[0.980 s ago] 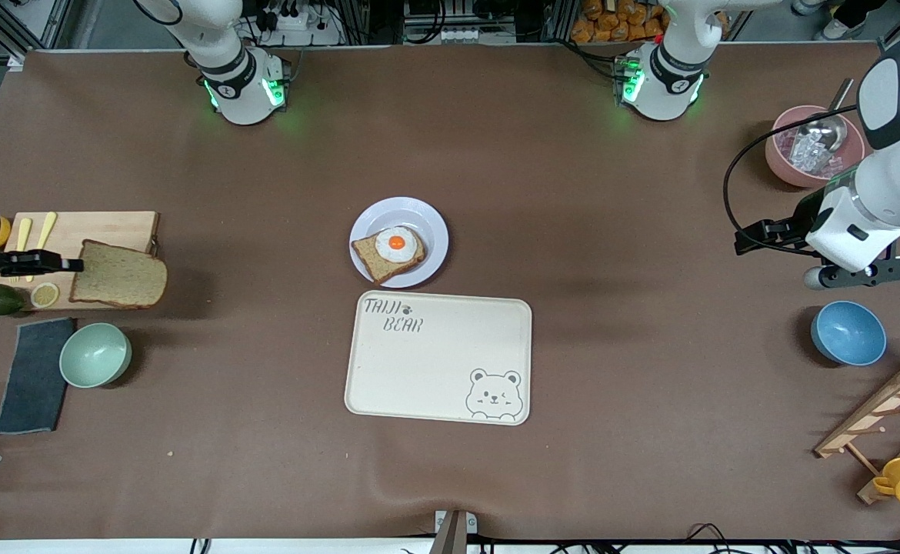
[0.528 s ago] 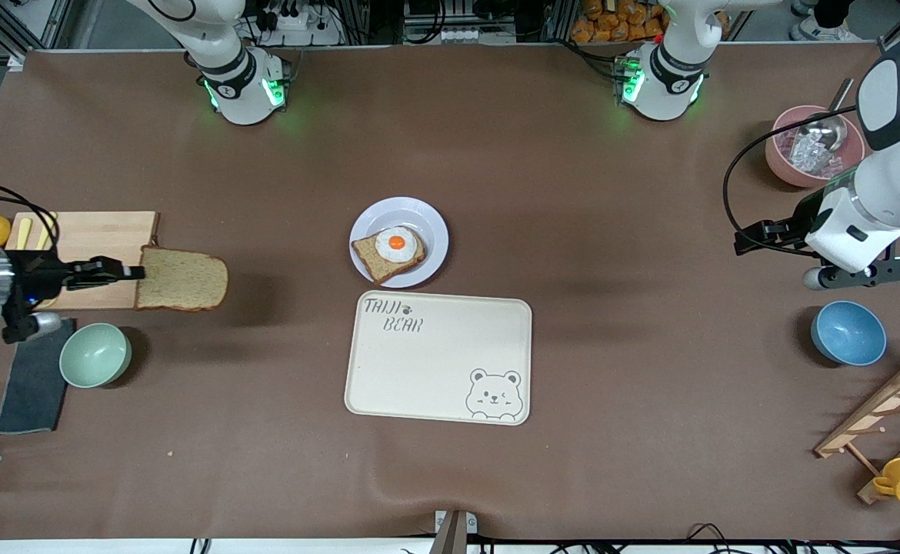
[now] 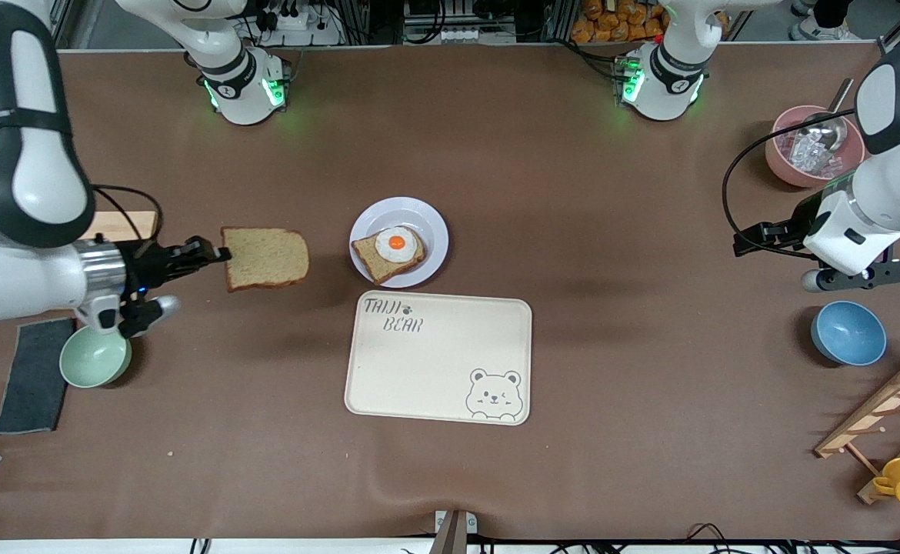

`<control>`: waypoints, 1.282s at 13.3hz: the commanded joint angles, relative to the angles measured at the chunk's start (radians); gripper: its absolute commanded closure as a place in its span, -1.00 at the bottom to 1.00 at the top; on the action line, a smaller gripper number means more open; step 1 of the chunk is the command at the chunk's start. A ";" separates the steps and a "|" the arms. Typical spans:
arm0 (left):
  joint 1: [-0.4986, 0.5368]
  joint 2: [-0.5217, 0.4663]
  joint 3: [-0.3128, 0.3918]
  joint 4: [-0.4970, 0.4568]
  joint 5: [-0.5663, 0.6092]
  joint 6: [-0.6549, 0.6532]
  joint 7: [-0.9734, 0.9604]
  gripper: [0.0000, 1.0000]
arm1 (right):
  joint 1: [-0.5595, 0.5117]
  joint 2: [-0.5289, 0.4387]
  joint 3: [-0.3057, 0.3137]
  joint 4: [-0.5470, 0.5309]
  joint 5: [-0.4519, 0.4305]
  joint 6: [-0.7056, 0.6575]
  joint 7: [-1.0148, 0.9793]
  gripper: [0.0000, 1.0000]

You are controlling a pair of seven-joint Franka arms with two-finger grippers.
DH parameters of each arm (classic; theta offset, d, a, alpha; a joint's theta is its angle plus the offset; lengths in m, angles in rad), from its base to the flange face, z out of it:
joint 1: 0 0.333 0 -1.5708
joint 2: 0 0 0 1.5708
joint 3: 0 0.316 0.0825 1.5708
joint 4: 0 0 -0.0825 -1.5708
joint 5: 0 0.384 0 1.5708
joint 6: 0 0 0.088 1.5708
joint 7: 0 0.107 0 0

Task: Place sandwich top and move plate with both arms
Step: 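Carry the bread slice with the right gripper over the egg plate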

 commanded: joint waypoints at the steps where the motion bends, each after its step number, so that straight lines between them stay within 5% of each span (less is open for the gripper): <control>1: 0.006 -0.006 -0.003 -0.005 0.002 0.012 -0.017 -1.00 | 0.048 -0.115 -0.012 -0.170 0.045 0.068 0.007 1.00; 11: 0.014 -0.003 -0.003 -0.008 0.002 0.012 -0.017 -1.00 | 0.267 -0.132 -0.012 -0.474 0.256 0.519 0.009 1.00; 17: 0.014 -0.001 -0.003 -0.009 0.002 0.018 -0.017 -1.00 | 0.343 -0.069 -0.012 -0.519 0.323 0.651 0.007 1.00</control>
